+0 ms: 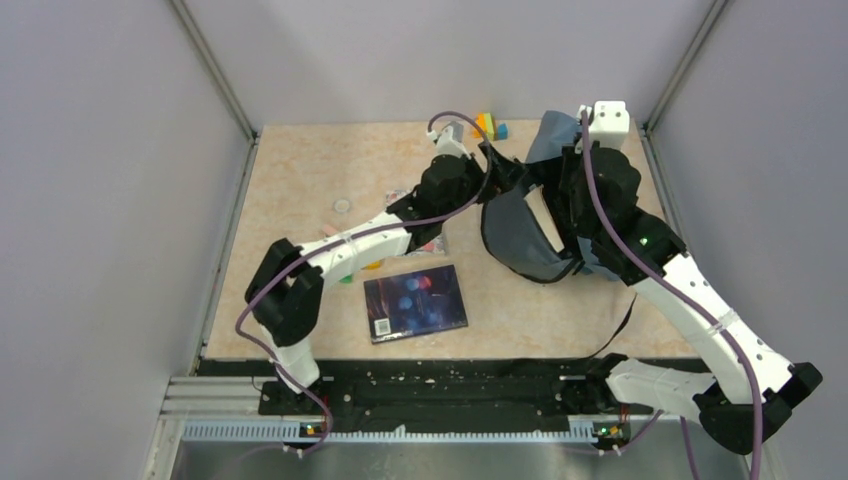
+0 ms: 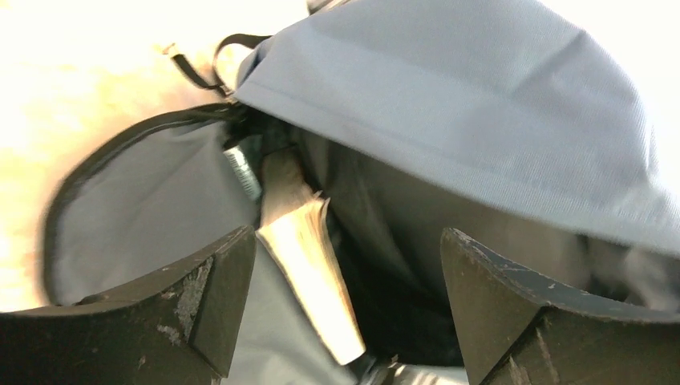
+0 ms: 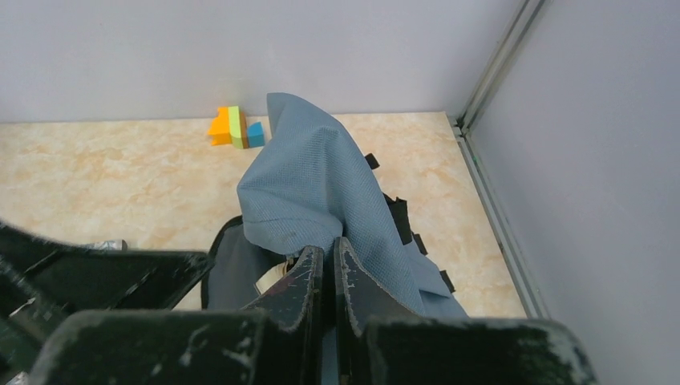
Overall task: Pack the student bag
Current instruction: Place the book in the student bag.
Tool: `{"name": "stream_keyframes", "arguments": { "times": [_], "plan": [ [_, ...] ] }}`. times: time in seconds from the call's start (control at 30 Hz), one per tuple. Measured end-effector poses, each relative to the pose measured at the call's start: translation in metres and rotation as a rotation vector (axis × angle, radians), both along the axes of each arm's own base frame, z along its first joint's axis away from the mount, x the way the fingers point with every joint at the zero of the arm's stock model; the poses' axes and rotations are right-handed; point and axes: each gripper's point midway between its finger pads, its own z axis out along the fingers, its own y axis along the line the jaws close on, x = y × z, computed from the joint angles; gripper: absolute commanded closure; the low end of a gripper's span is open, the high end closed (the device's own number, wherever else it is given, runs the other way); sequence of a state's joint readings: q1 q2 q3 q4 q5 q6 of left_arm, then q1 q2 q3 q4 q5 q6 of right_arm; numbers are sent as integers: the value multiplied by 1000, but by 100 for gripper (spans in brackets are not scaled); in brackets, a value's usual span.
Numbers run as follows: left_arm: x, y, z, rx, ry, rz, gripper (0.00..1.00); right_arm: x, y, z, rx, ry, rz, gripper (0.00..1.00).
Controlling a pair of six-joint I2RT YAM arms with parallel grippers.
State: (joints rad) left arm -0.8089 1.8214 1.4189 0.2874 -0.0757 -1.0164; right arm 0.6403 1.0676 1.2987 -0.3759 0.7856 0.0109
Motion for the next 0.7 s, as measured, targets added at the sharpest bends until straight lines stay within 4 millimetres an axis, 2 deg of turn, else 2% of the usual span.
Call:
{"name": "stream_keyframes", "arguments": {
  "times": [0.27,0.4,0.57,0.7],
  "plan": [
    [-45,71,-26,261,-88,14,6,0,-1,0,-1,-1,-6,100],
    [-73,123,-63,377,-6,12,5,0,-1,0,-7,0,-6,100],
    [-102,201,-121,476,174,65,3,0,-2,0,-14,1,-5,100],
    [-123,251,-147,451,284,118,3,0,-2,0,-16,1,-4,100]
  ]
}}
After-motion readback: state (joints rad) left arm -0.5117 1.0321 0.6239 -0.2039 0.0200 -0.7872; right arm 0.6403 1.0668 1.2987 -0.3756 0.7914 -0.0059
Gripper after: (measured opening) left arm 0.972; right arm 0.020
